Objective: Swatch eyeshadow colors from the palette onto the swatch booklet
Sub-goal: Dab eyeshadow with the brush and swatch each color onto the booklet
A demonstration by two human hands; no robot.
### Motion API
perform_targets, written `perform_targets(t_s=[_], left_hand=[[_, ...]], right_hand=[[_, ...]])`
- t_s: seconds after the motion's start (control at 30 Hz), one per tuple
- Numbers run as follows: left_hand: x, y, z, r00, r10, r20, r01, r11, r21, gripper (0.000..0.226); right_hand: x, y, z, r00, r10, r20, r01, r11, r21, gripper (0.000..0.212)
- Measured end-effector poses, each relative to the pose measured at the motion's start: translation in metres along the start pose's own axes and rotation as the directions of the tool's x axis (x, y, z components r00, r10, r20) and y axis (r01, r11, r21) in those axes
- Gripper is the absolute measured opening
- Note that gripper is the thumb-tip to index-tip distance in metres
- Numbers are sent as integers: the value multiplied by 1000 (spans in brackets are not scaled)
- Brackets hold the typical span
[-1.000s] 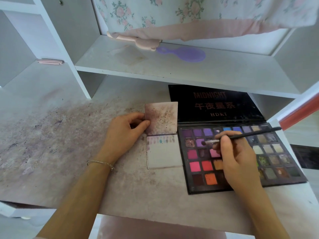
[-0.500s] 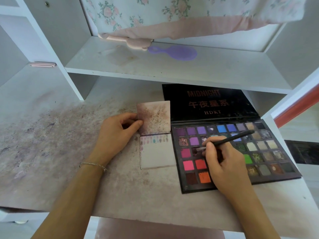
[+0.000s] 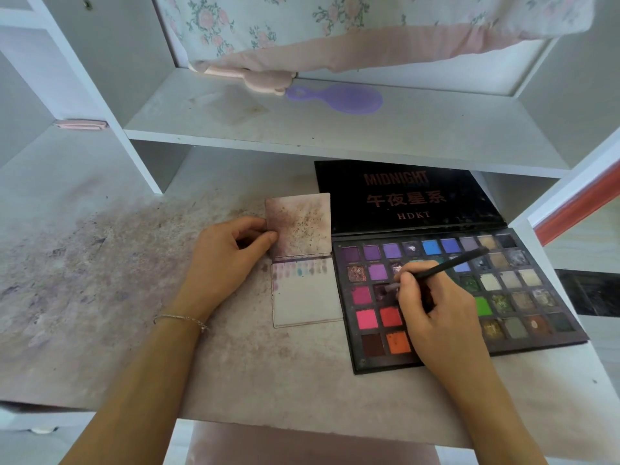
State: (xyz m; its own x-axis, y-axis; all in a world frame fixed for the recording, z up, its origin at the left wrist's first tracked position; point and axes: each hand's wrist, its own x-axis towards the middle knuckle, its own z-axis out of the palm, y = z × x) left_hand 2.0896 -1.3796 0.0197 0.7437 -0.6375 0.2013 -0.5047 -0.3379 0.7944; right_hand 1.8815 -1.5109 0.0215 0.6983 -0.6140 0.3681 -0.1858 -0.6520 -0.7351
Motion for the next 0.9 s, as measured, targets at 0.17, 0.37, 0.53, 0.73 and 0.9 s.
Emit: perform_targets(t_s=[0.17,0.37,0.53,0.73,0.9], left_hand=[[0,0,0,1000,-2,-2,2,1000,3,13],[-1,1,-1,1000,4,4,-4,1000,-14,13],[0,0,0,1000,-8,7,8,1000,-25,12],[-1,1,-1,1000,5,9,-5,1000,-31,19],[-1,2,-2,1000,23,7,-22,999,-28,20]], right_hand=[[0,-1,1,1000,5,5,-5,1000,13,15],[0,-5,-3,995,95,-33,-90,987,132,18],[4,-16,0,989,143,-29,-131,961,244,14],[11,-36,31,982,109,151,-157,923,352,20],[21,-46,52,983,92,161,-141,935,325,10]])
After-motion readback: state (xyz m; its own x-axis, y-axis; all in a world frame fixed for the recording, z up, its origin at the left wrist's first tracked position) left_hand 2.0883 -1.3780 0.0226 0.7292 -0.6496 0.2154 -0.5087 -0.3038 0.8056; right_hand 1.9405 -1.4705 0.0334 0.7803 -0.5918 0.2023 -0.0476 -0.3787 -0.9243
